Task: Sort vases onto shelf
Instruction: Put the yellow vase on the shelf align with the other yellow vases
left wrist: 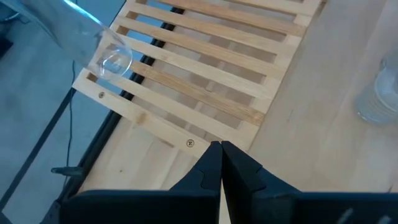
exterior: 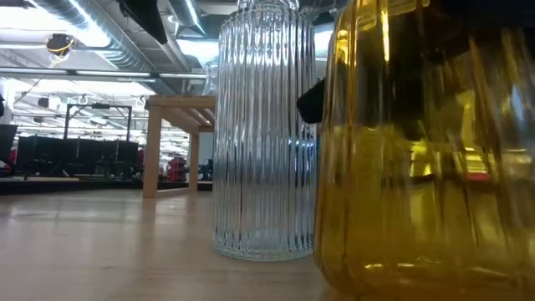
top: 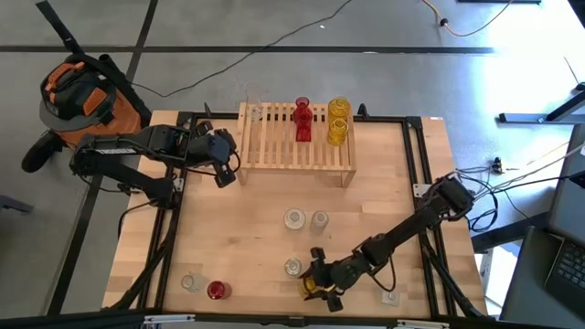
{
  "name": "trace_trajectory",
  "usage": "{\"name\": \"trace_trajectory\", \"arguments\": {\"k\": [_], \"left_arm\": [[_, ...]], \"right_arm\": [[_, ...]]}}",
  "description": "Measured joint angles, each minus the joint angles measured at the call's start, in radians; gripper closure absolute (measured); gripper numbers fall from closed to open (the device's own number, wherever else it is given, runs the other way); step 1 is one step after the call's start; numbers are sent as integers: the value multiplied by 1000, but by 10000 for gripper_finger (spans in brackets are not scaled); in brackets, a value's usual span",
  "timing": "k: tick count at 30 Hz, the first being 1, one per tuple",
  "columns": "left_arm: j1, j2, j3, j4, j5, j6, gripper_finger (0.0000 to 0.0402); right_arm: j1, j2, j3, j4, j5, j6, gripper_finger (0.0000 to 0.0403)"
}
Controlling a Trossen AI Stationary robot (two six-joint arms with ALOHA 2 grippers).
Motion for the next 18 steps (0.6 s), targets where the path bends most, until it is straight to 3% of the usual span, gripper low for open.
{"name": "trace_trajectory", "arguments": {"k": [6, 12, 15, 18], "left_arm": [[0, 0, 0, 17, -17, 5, 401], [0, 0, 0, 23, -24, 6, 401], [0, 0, 0, 31, -25, 6, 401], [0, -9, 0, 57, -36, 6, 401]], "right_arm": [[0, -79, -4, -165, -1, 113, 199], [0, -252, -4, -327, 49, 113, 199], [-12, -356, 9, -428, 118, 80, 199], [-45, -444, 77, -580, 253, 6, 199]]}}
